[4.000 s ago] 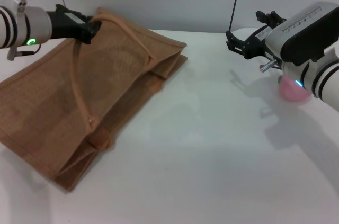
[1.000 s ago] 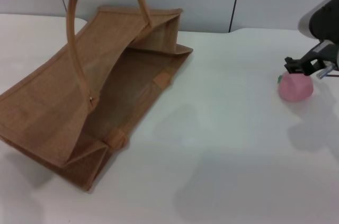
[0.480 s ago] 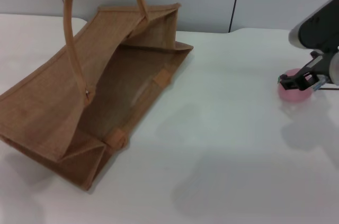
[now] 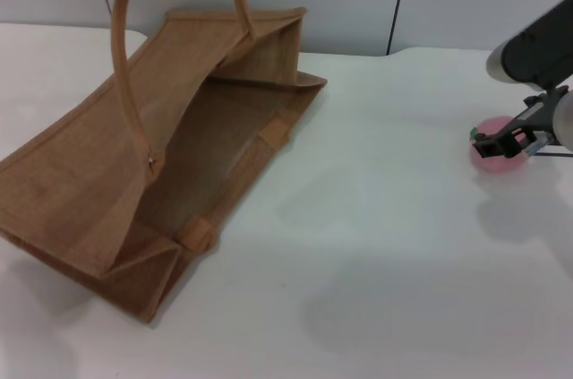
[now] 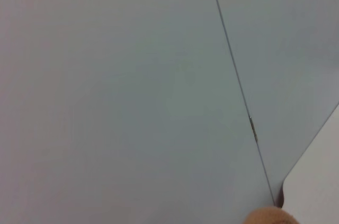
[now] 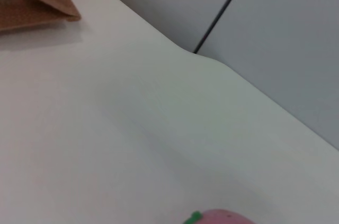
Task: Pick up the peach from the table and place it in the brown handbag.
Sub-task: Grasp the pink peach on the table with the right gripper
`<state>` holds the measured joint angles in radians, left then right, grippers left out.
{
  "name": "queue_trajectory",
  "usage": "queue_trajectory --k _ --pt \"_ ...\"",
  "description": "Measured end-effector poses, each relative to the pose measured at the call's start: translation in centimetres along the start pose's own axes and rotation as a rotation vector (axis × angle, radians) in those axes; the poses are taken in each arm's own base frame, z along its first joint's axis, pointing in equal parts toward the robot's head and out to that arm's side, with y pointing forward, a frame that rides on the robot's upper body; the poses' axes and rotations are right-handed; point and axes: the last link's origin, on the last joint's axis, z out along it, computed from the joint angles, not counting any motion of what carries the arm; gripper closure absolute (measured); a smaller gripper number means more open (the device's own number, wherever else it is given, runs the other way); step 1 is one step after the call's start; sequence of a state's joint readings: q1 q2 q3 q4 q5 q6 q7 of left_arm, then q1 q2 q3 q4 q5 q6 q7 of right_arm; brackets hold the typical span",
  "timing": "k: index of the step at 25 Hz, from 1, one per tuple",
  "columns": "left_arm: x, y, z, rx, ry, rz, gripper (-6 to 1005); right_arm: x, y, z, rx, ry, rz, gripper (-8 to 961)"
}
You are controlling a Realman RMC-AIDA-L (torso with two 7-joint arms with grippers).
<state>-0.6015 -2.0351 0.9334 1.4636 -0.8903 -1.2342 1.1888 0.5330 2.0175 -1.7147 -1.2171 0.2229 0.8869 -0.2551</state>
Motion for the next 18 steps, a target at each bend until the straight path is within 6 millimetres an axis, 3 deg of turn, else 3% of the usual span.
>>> queue_trajectory --k 11,18 --pt "0.2 0.2 0.1 -0.010 0.001 0.004 876 0.6 -0.8 1.1 0.003 0.022 0.041 68" --pt "0.1 0.2 0.2 -0.013 -0.001 0.002 876 0.4 -0.2 1.3 -0.026 0.018 0.055 69"
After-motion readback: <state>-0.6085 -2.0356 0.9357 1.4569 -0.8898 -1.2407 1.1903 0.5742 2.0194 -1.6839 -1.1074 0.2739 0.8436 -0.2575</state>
